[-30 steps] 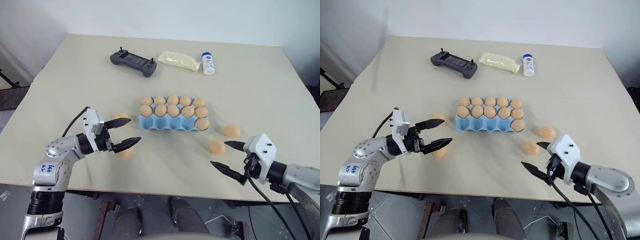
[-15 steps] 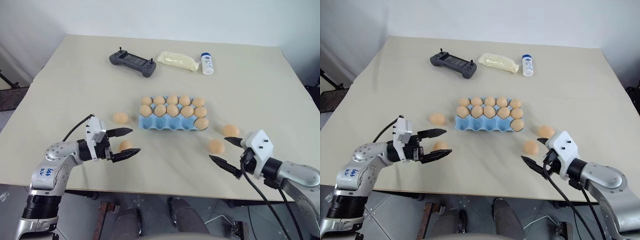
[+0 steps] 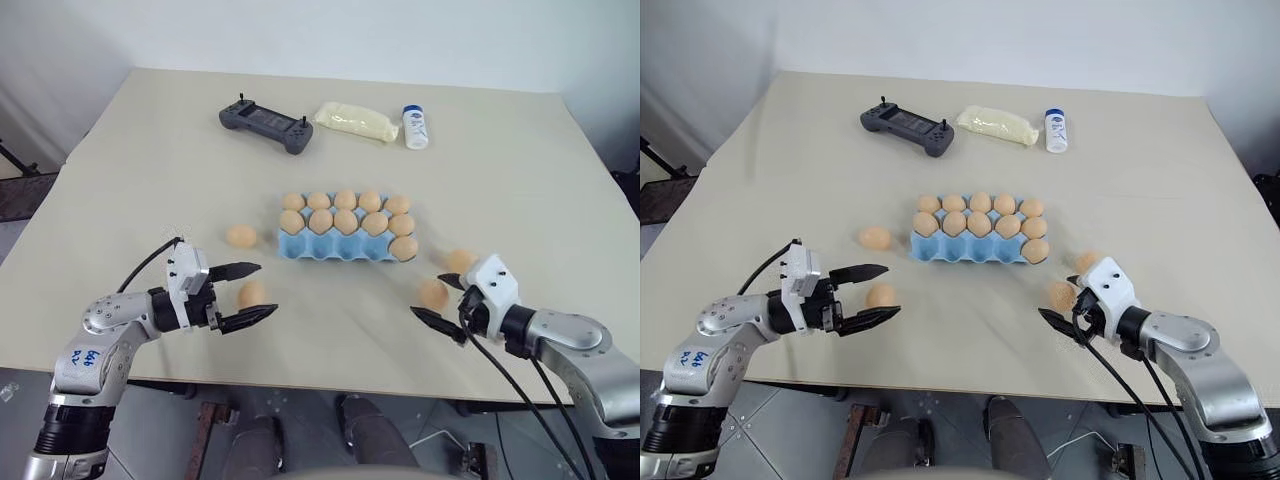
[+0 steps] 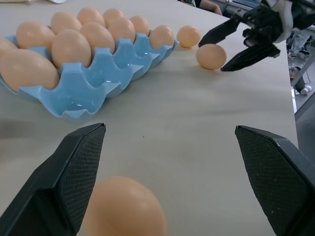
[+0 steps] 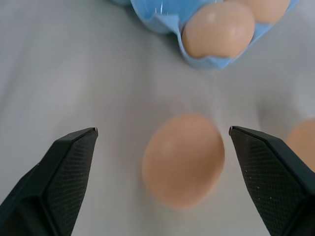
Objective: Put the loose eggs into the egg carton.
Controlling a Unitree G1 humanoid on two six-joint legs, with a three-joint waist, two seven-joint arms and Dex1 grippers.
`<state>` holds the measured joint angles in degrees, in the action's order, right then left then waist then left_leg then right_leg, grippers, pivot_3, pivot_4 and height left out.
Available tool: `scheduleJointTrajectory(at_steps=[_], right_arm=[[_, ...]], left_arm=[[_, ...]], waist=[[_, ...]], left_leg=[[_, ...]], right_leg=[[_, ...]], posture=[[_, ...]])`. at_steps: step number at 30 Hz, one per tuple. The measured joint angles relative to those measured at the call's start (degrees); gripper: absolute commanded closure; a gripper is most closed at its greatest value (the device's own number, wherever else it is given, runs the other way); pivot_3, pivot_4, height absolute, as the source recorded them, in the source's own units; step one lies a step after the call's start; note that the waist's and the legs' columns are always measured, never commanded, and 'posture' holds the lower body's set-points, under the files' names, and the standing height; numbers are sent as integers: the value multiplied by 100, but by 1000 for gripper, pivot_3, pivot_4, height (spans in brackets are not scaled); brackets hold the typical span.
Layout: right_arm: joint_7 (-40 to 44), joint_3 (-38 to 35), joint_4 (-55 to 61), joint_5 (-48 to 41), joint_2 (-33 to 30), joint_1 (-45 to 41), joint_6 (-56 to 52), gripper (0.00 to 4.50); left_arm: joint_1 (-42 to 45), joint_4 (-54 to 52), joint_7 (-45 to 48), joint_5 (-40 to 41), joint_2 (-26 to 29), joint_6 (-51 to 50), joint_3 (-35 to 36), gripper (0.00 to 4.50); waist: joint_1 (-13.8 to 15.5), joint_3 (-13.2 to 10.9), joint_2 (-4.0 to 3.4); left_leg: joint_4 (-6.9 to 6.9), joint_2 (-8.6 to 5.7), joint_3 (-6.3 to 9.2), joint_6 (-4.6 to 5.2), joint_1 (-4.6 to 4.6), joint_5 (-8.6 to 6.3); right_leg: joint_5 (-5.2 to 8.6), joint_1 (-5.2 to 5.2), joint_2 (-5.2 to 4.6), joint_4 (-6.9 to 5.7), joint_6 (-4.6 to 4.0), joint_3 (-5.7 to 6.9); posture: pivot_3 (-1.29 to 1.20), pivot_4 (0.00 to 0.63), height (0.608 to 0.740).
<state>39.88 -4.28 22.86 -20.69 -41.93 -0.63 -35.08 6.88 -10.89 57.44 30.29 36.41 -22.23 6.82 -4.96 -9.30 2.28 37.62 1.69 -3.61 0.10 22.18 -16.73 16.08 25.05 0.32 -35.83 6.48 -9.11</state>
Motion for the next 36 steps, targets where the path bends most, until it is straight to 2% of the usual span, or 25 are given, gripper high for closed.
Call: scheduleJointTrajectory(at_steps=[6, 8, 10, 18, 23, 30, 36], right_arm=[[-11, 9, -29, -9, 1, -149, -62, 2719], [-14, 9, 0, -31, 6, -205, -108, 3080], [-33, -2, 94, -101, 22, -352, -156, 3161], [-310, 75, 217, -269, 520, -1569, -335, 3171], [-575, 530, -401, -82, 1234, -2301, -237, 3171], [-604, 1017, -1284, 400, 1475, -2618, 77, 3171], [-528, 1059, -1394, 545, 1478, -2619, 257, 1094]], left_arm=[[-94, -57, -68, 1, -2, 2, 3, 0], [-106, -78, -95, 1, -2, 5, 12, 0], [-110, -84, -114, 1, -2, 7, 18, 0], [-59, -109, -173, 3, -31, 11, 19, 0], [-17, -110, -201, 3, -50, 11, 3, 0], [-1, -111, -279, 3, -71, 15, 4, 0], [-2, -112, -364, 3, -71, 20, 83, 0]], waist=[[4, 0, 0], [5, -1, -1], [-7, -1, -2], [-11, -2, -3], [-18, -2, -3], [6, -2, -4], [-15, -2, -5]], left_leg=[[0, 0, 5, 0, 0, 0], [0, 0, 5, 0, 1, 0], [0, 0, 4, 0, 1, 0], [-2, 2, 12, 0, 2, 0], [-15, 1, 12, -1, 6, -1], [-32, 2, 13, -4, 22, -2], [-31, 2, 12, -5, 19, -3]], right_leg=[[1, -1, 0, 0, -1, 6], [1, -1, 0, 0, -1, 6], [0, -1, 0, 0, 0, 5], [0, 1, 0, -2, 0, 14], [0, 12, -4, -2, 0, 17], [0, 34, -13, -3, -1, 33], [0, 34, -16, -7, -1, 38]], posture=[[0, 150, 740], [0, 150, 740], [0, 150, 740], [0, 150, 740], [0, 150, 740], [0, 150, 740], [0, 150, 740]])
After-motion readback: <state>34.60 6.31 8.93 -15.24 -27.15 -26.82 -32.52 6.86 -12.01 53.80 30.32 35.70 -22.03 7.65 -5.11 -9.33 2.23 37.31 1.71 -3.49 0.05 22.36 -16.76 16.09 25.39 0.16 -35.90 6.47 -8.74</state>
